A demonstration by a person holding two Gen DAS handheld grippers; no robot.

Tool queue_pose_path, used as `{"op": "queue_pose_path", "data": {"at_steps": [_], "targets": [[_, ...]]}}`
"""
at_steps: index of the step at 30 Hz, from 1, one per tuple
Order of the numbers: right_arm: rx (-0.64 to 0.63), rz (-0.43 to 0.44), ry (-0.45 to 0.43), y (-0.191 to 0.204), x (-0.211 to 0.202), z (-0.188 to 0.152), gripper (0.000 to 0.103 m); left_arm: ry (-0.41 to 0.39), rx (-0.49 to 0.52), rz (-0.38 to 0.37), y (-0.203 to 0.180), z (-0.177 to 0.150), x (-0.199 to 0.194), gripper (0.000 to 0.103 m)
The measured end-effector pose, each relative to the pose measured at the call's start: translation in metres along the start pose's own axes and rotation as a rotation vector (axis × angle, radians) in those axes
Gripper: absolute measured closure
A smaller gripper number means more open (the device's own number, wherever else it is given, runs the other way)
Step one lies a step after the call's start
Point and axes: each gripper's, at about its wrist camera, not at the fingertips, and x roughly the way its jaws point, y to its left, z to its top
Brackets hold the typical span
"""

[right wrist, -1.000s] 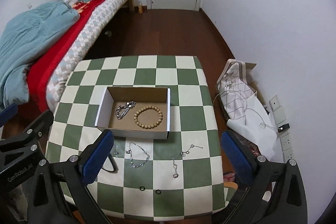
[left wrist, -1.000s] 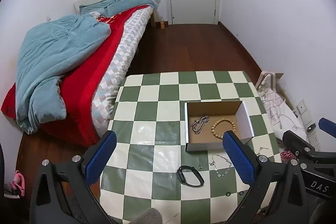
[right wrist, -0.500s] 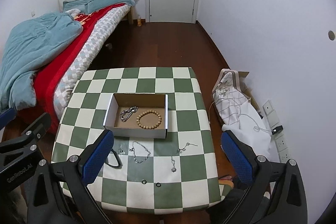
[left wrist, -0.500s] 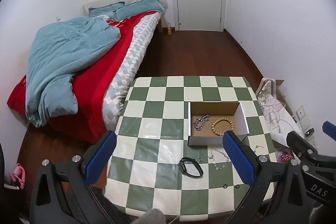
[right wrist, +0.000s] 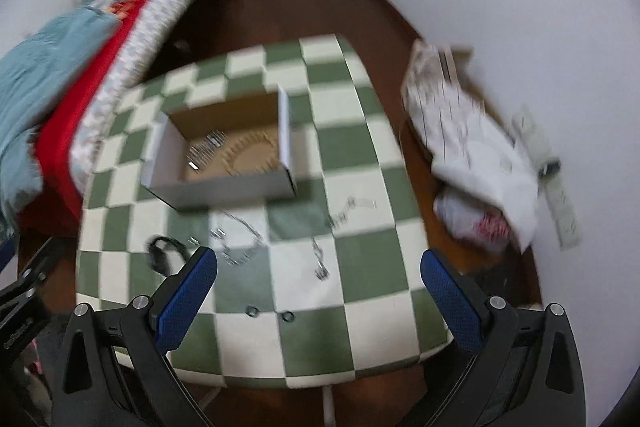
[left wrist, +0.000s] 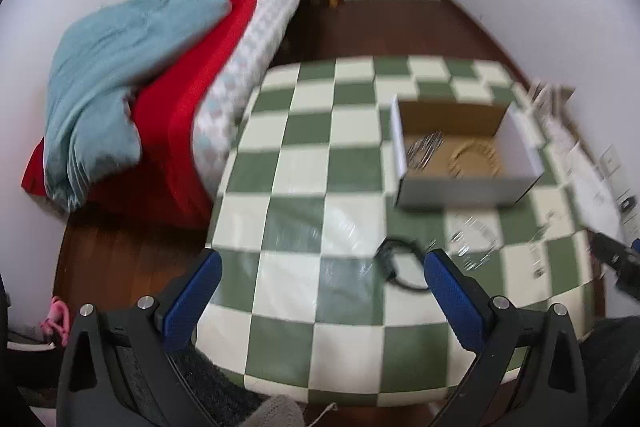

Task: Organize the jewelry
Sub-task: 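Grasp the black watch band with the left gripper, then carry the watch band toward the box with the left gripper while the right grasps a silver chain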

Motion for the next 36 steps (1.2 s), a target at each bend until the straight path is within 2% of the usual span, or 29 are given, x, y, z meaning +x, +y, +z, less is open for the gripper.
{"op": "queue_pose_path", "data": {"at_steps": [3,6,7,15,17,18,19,21,22,23,24,28,31,35,36], "targets": [[0.064,0.019,0.076,-0.017,0.037,-0.007,0.028,0.064,-0.002,0.026,0.001,-0.005,0.028,0.000],[0.123,0.024,0.121,-0.033,0.068,-0.014,0.031,0.109,-0.008,0.033,0.000,-0.008,0.050,0.000],[0.131,0.020,0.130,-0.036,0.074,-0.014,0.036,0.123,-0.014,0.029,-0.001,-0.008,0.057,0.000],[0.131,0.023,0.151,-0.035,0.090,-0.009,0.038,0.252,-0.059,-0.048,-0.016,-0.009,0.110,0.002],[0.125,0.027,0.149,-0.032,0.090,-0.007,0.038,0.266,-0.051,-0.071,-0.024,-0.009,0.119,0.008],[0.121,0.030,0.148,-0.030,0.090,-0.005,0.038,0.273,-0.045,-0.083,-0.027,-0.009,0.122,0.019],[0.117,0.036,0.149,-0.027,0.090,-0.004,0.038,0.285,-0.034,-0.094,-0.031,-0.010,0.126,0.036],[0.107,0.049,0.150,-0.021,0.090,-0.001,0.038,0.300,-0.011,-0.123,-0.039,-0.012,0.132,0.061],[0.101,0.056,0.151,-0.018,0.090,-0.001,0.038,0.275,-0.016,-0.134,-0.039,-0.012,0.130,0.074],[0.093,0.070,0.154,-0.013,0.091,0.000,0.038,0.280,-0.006,-0.139,-0.041,-0.013,0.131,0.079],[0.086,0.087,0.157,-0.008,0.092,0.001,0.038,0.277,0.001,-0.152,-0.043,-0.014,0.131,0.090],[0.041,0.144,0.161,0.021,0.100,0.004,0.038,0.261,0.028,-0.130,-0.041,-0.019,0.131,0.093],[-0.006,0.146,0.141,0.044,0.107,0.007,0.038,0.253,0.026,-0.120,-0.033,-0.023,0.131,0.093],[-0.110,0.086,0.124,0.078,0.127,0.009,0.039,0.249,0.027,-0.098,-0.027,-0.030,0.133,0.093],[-0.139,0.055,0.129,0.084,0.133,0.007,0.045,0.249,0.026,-0.096,-0.027,-0.031,0.134,0.093]]}}
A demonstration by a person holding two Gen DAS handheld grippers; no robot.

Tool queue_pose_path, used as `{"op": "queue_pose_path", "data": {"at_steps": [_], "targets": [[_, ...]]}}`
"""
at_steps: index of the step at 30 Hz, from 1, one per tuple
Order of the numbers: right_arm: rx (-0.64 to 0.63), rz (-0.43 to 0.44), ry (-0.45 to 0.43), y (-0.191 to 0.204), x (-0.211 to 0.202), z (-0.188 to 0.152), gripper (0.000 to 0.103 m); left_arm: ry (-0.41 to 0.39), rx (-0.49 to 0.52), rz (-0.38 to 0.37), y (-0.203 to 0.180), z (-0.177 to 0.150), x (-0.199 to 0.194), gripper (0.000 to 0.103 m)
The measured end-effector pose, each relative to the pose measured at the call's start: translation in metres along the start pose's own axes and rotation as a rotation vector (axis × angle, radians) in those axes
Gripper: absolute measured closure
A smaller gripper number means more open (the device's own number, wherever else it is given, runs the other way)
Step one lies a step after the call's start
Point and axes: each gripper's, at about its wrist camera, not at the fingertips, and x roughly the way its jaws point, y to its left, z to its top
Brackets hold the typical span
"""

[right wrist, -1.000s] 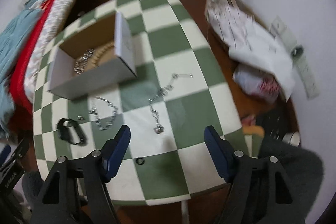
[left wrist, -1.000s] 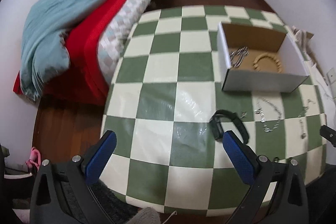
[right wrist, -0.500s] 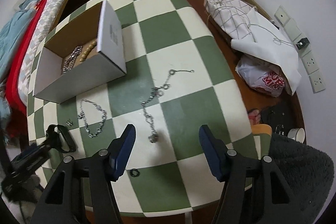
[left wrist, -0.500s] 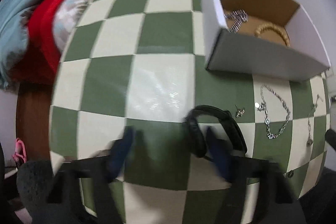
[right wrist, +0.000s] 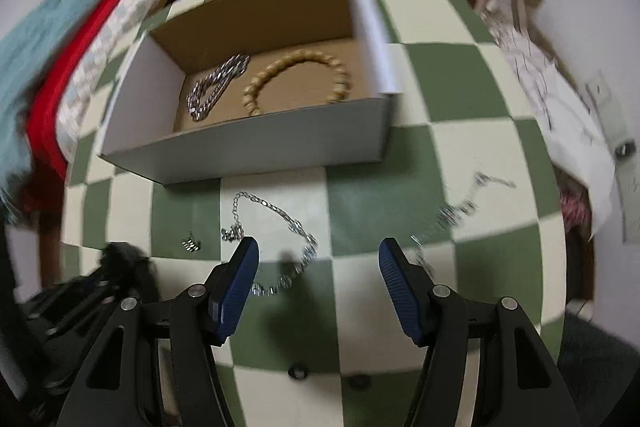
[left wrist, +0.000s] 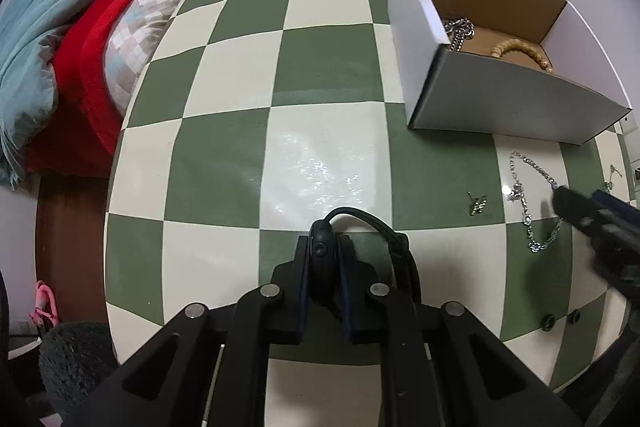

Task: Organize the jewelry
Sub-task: 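Carry the watch band toward the box with the left gripper while the right grasps a silver chain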

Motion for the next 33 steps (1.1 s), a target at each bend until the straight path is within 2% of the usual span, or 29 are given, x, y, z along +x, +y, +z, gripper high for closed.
{"op": "queue_pose_path", "data": {"at_steps": [1,4,9,13,15,18,23,27,33], "targets": [[-0.020,-0.016,0.018,0.005,0.007,-0.001,0.049,-0.001,-0.001,0.000,0.000,-0.001,0.000,0.093],[-0.101,-0.075,-0.017,0.021,0.007,-0.004,0.056,-0.001,0.000,0.001,0.001,0.008,-0.004,0.093],[-0.125,-0.067,-0.025,0.029,0.006,-0.006,0.070,-0.004,0.003,0.004,0.001,0.009,-0.004,0.093],[-0.141,-0.073,-0.033,0.036,0.004,-0.010,0.076,-0.005,0.002,0.003,0.001,0.009,-0.005,0.093],[-0.155,-0.071,-0.035,0.040,0.004,-0.012,0.089,-0.002,0.004,0.001,0.001,0.008,-0.006,0.093],[-0.158,-0.068,-0.029,0.038,0.006,-0.009,0.100,-0.001,0.005,0.004,-0.001,0.009,-0.006,0.093],[-0.064,0.014,-0.016,0.014,-0.003,-0.012,0.101,-0.002,0.006,-0.016,-0.002,0.007,-0.011,0.094],[-0.003,0.088,-0.046,-0.007,-0.031,-0.023,0.101,-0.027,0.017,-0.038,-0.009,0.006,-0.027,0.094],[0.022,0.149,-0.108,-0.026,-0.077,-0.022,0.101,-0.092,0.041,-0.095,-0.016,0.013,-0.065,0.094]]}}
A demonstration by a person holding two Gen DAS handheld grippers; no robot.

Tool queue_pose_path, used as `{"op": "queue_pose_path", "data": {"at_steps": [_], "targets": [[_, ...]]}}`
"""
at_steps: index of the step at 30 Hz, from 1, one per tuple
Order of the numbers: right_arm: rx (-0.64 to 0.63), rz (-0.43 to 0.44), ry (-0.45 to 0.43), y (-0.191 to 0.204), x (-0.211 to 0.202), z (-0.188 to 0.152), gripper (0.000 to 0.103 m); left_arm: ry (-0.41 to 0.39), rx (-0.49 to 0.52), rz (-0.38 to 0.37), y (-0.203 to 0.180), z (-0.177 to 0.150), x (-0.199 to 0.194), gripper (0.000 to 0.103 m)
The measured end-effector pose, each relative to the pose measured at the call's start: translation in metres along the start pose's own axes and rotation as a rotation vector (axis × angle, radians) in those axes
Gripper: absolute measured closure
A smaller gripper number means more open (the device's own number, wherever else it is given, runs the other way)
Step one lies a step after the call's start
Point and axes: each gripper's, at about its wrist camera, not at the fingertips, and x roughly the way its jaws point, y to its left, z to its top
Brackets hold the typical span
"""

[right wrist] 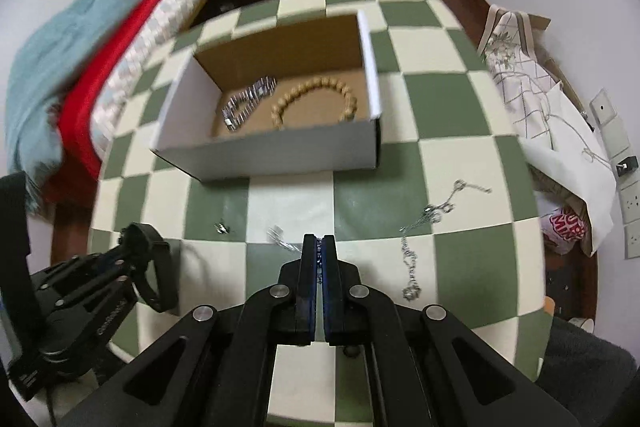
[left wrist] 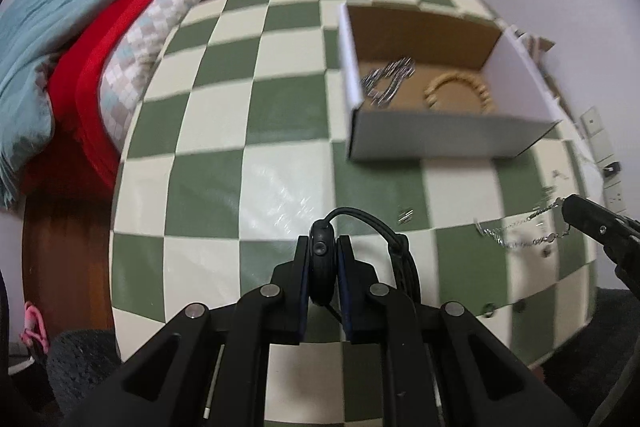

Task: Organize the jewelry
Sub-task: 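Carry the watch band toward the box with the left gripper while the right grasps a silver chain, then lower the watch band and silver chain into the box and open both grippers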

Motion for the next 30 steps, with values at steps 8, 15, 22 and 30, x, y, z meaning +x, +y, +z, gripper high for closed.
{"op": "queue_pose_path", "data": {"at_steps": [8,15,22,30], "targets": [[-0.008,0.061,-0.109,0.005,-0.063,0.036,0.101,-0.107,0.021,-0.078,-0.010,0.042,-0.058,0.094],[-0.030,0.101,-0.198,0.012,-0.102,0.083,0.101,-0.163,0.049,-0.115,-0.018,0.086,-0.075,0.093],[-0.070,0.091,-0.167,0.020,-0.078,0.130,0.101,-0.114,0.089,-0.099,-0.029,0.111,-0.043,0.093],[-0.106,0.053,-0.081,0.029,-0.025,0.164,0.101,-0.006,0.078,-0.089,-0.027,0.126,0.007,0.093]]}}
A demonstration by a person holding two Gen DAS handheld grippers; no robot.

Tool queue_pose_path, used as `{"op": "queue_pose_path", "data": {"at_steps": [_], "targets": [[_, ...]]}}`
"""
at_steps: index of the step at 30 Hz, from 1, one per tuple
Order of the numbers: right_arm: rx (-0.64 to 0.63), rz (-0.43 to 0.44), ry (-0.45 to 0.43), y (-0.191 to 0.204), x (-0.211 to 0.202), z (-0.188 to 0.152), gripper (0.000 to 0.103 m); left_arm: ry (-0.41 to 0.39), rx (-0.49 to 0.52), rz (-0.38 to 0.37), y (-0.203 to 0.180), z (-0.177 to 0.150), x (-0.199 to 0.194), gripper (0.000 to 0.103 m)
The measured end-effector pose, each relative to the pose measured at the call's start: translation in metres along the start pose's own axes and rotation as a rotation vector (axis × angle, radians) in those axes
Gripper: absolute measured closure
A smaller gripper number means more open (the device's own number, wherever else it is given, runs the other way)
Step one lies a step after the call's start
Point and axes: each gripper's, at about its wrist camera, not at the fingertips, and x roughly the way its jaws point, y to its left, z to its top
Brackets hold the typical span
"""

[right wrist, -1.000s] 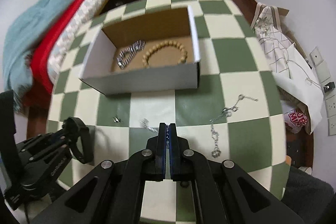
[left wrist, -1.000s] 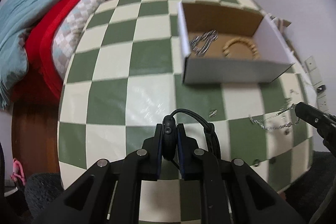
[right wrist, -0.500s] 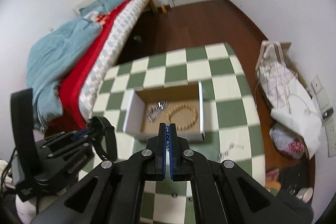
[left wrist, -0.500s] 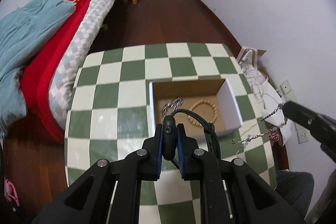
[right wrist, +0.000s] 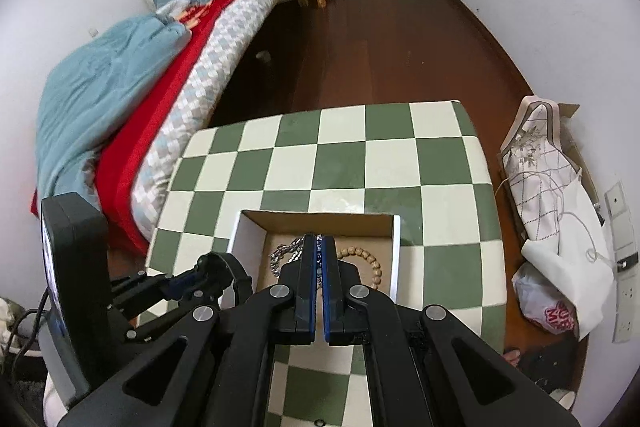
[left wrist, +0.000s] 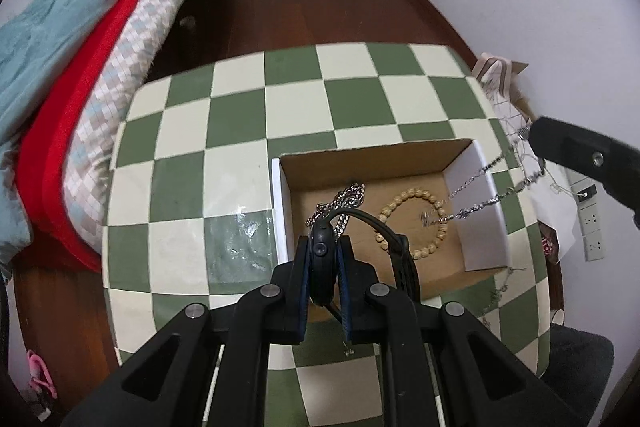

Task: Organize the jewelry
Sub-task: 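Lower the watch band and silver chain into the box and open both grippers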

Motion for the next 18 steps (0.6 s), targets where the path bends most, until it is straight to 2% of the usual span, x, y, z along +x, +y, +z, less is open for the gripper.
{"op": "queue_pose_path", "data": {"at_steps": [6,11,12,13,14,15,16,17,18], "targets": [[-0.023,-0.053,0.047,0.001,0.036,0.019,0.101,0.045,-0.030,0.003,0.004,0.008,0.016,0.091],[-0.014,-0.055,0.184,-0.008,0.069,0.024,0.100,0.028,-0.082,-0.007,0.009,0.014,0.011,0.088],[-0.010,-0.063,0.191,-0.010,0.069,0.022,0.097,0.016,-0.087,0.002,0.011,0.015,0.007,0.078],[-0.008,-0.064,0.188,-0.012,0.068,0.021,0.092,-0.007,-0.096,0.016,0.013,0.015,0.002,0.058],[-0.005,-0.064,0.178,-0.014,0.065,0.018,0.073,-0.024,-0.103,0.029,0.015,0.015,-0.002,0.045],[-0.002,-0.070,0.169,-0.016,0.061,0.016,0.049,-0.039,-0.113,0.044,0.017,0.015,-0.006,0.022],[0.000,-0.077,0.163,-0.016,0.057,0.014,0.040,-0.055,-0.129,0.057,0.021,0.014,-0.011,0.016],[0.004,-0.084,0.153,-0.018,0.053,0.010,0.033,-0.072,-0.141,0.068,0.024,0.013,-0.015,0.016],[0.007,-0.096,0.147,-0.020,0.049,0.006,0.033,-0.078,-0.146,0.080,0.027,0.012,-0.019,0.013]]}}
